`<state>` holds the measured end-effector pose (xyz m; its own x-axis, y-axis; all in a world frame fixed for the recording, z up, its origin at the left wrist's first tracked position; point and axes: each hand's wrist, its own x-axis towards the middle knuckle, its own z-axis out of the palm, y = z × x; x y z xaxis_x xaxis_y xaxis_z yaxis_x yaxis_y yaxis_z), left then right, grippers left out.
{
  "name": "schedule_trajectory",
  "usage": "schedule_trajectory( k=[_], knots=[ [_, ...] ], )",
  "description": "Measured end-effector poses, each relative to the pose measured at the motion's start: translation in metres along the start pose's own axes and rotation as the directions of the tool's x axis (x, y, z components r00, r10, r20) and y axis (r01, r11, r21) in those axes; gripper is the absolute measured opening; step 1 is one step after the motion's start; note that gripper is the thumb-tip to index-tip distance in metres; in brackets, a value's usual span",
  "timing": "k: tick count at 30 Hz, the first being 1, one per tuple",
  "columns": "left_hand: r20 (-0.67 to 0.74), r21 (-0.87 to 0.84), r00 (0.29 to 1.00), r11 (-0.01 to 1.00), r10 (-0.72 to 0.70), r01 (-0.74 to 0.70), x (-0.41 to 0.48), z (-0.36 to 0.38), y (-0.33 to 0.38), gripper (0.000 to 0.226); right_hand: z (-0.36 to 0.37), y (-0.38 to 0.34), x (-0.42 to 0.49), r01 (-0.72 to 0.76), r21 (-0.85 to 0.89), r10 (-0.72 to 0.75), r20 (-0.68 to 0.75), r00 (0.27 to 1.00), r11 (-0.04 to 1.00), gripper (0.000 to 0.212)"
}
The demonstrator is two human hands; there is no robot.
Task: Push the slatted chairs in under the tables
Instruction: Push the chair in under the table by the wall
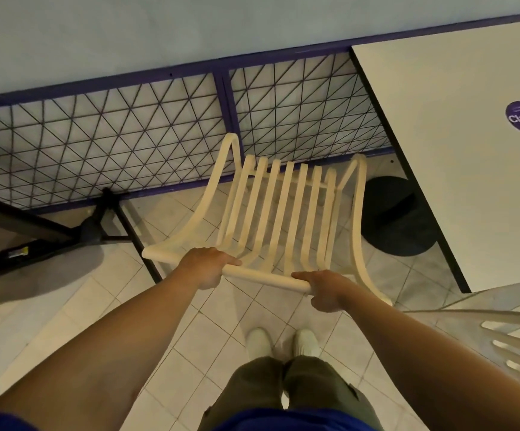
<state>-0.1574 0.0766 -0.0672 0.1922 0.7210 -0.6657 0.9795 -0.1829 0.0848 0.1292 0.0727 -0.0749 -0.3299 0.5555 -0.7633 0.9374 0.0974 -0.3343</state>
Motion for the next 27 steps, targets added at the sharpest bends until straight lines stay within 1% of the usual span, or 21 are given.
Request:
schedule_trajectory(
  k=[2,5,10,14,17,21,23,27],
  knots=[
    [-0.025,-0.014,0.999,1.000,-0.027,0.027,-0.002,0.001,0.002,0.057,-0.002,0.005,0.000,0.029,0.022,-0.029,0.010,1.000,0.999,0.076],
    [-0.051,-0.040,0.998,0.998,-0.041,0.039,-0.006,0.001,0.006,0.052,-0.004,0.010,0.000,0.066,0.006,-0.066,0.044,0.997,0.998,0.080],
    [-0.037,-0.045,0.999,0.998,-0.038,0.037,-0.011,-0.003,0.009,0.057,-0.006,0.020,-0.002,0.074,-0.078,-0.071,0.043,0.997,0.994,0.090],
    [0.037,-0.068,0.999,0.998,0.005,-0.003,-0.006,-0.007,-0.002,0.068,0.003,0.014,-0.007,0.009,-0.078,-0.015,-0.072,0.997,0.997,0.084],
    [0.097,-0.046,0.993,0.997,0.067,-0.063,0.004,-0.006,-0.012,0.071,0.007,0.007,-0.007,-0.054,-0.089,0.042,-0.131,0.991,0.995,0.081],
    [0.097,0.081,0.987,0.987,0.130,-0.138,0.011,-0.006,-0.019,0.082,0.006,-0.001,-0.013,-0.103,-0.078,0.090,-0.158,0.983,0.992,0.081],
    [0.126,0.076,0.981,0.985,0.146,-0.157,0.011,-0.004,-0.021,0.085,0.002,-0.003,-0.018,-0.098,-0.075,0.087,-0.142,0.986,0.992,0.078],
    [0.149,0.060,0.973,0.980,0.179,-0.189,0.010,-0.007,-0.029,0.087,0.006,-0.013,-0.019,-0.147,-0.003,0.145,-0.134,0.980,0.989,0.077]
  ],
)
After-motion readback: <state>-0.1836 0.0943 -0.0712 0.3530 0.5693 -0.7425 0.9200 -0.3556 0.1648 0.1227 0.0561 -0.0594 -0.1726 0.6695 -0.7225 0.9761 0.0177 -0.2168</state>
